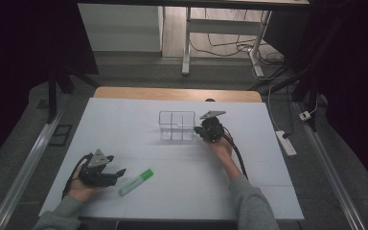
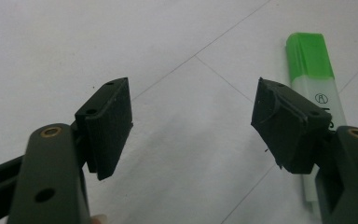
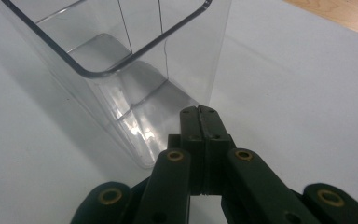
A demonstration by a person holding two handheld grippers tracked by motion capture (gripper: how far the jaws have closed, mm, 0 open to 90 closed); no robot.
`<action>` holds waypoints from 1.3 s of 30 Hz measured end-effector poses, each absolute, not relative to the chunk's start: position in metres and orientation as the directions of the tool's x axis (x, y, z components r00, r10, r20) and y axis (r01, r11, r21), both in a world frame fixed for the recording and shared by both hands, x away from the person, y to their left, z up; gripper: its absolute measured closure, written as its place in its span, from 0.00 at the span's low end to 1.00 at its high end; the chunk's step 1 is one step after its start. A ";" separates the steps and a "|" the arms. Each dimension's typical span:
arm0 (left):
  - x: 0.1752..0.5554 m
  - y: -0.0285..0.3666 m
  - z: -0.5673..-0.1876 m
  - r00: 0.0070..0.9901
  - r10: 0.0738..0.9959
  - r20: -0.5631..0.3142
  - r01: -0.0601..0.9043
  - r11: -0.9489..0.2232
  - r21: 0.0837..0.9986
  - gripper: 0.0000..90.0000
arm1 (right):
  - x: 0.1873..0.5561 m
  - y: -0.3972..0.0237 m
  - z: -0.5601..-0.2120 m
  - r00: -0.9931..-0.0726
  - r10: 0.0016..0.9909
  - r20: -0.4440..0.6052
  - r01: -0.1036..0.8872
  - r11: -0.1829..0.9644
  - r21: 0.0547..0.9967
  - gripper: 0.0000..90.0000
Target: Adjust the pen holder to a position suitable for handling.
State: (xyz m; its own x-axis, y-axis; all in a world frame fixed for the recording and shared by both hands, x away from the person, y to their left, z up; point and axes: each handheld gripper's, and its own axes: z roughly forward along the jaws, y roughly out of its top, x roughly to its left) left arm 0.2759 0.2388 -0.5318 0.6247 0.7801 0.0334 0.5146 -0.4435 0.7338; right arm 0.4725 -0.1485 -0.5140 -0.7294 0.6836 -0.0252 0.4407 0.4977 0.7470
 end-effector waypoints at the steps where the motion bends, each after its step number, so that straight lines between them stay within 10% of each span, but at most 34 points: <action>1: 0.276 0.239 -0.532 0.625 0.780 0.034 0.514 -0.445 0.734 0.32 | 0.472 -0.148 -0.514 -0.731 0.682 -0.024 0.440 0.497 0.748 1.00; 27: 0.276 0.239 -0.532 0.623 0.782 0.037 0.514 -0.444 0.734 0.32 | 0.422 -0.213 -0.499 -0.703 0.710 -0.039 0.442 0.480 0.758 1.00; 39: 0.277 0.238 -0.532 0.626 0.779 0.038 0.514 -0.449 0.731 0.32 | 0.377 -0.241 -0.498 -0.719 0.694 -0.032 0.418 0.469 0.778 0.62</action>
